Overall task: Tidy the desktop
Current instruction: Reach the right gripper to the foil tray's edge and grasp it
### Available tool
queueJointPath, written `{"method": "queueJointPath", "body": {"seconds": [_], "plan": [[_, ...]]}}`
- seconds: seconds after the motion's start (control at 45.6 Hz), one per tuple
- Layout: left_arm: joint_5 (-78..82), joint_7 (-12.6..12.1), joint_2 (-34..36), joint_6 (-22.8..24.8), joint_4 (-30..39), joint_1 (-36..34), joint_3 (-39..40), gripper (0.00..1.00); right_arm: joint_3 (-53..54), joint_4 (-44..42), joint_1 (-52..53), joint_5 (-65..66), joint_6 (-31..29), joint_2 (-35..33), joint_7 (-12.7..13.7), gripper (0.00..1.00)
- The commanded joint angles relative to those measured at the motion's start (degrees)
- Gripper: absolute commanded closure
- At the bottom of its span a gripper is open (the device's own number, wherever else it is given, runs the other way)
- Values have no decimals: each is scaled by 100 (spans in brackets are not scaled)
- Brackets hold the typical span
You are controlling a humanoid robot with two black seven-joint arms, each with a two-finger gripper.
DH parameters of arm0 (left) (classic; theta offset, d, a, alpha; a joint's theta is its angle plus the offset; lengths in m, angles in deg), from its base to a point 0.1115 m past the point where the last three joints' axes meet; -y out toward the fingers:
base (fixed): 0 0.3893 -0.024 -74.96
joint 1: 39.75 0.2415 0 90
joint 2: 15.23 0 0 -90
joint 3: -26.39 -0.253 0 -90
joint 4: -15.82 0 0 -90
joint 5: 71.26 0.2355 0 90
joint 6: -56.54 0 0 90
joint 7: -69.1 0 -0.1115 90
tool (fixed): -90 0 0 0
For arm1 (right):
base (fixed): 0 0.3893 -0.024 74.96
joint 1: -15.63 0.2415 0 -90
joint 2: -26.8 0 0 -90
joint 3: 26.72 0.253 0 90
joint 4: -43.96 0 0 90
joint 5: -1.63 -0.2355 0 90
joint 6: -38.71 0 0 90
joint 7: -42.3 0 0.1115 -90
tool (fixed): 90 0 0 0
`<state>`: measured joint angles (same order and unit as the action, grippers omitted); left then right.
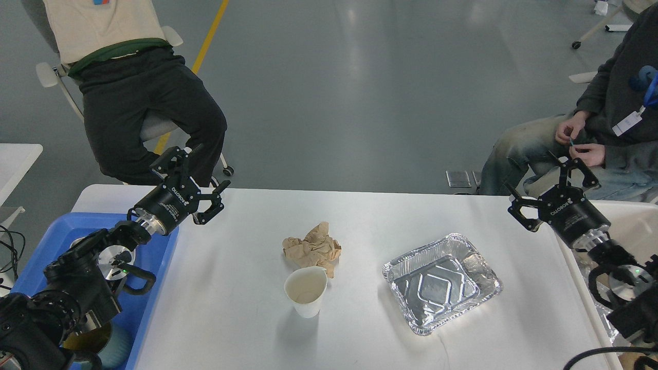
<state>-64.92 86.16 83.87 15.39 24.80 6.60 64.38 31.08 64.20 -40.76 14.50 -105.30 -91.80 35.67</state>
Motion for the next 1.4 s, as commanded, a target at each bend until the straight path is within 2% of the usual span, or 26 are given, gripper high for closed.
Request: {"method": "queueJointPath", "body": {"seconds": [0.0,0.153,0.241,0.307,0.438,0.592,0.745,0.789,0.877,0.921,0.965,1.052,1.118,1.206,1.315,1.381], "plan": [[8,122,-206,10,16,58,-2,3,-708,1831,-653,645,101,-1689,83,0],[8,219,-444,10,25,58,-11,3,-884,4266,-1505,1629,268,-4370,478,0],[17,227,-558,10,25,58,-2,3,-884,5111,-1928,1956,242,-5636,478,0],[17,236,-593,10,25,58,-2,3,-911,5463,-2025,1956,207,-6331,478,0],[8,254,-664,19,25,67,-2,3,-990,5868,-2034,1947,-92,-7088,478,0],[17,289,-646,10,25,111,-20,3,-1016,6185,-2025,1947,-92,-7195,505,0],[17,306,-567,27,25,198,-20,3,-981,6176,-1990,2000,241,-6958,575,0],[26,324,-532,19,16,242,-28,3,-946,6124,-1990,2044,425,-6748,671,0],[26,368,-488,19,25,339,-20,3,-745,6088,-1833,2473,628,-5870,1040,0],[17,386,-453,19,25,392,-20,3,-630,6010,-1631,3139,637,-5387,1216,0],[17,412,-409,19,25,436,-20,3,-603,5895,-1358,4069,628,-4790,1278,0],[8,429,-391,19,16,497,-28,3,-621,5518,-787,6179,620,-3533,1252,0],[8,473,-374,10,16,568,-20,3,-603,5070,-532,7192,506,-2776,1156,0],[8,500,-356,10,16,611,-28,3,-691,4648,-434,7659,479,-1993,1059,0],[-1,509,-312,10,16,673,-20,3,-954,4235,-180,8370,514,-1325,1032,0],[-1,509,-260,10,25,708,-11,3,-1148,3901,-22,8880,601,-1026,875,0]]}}
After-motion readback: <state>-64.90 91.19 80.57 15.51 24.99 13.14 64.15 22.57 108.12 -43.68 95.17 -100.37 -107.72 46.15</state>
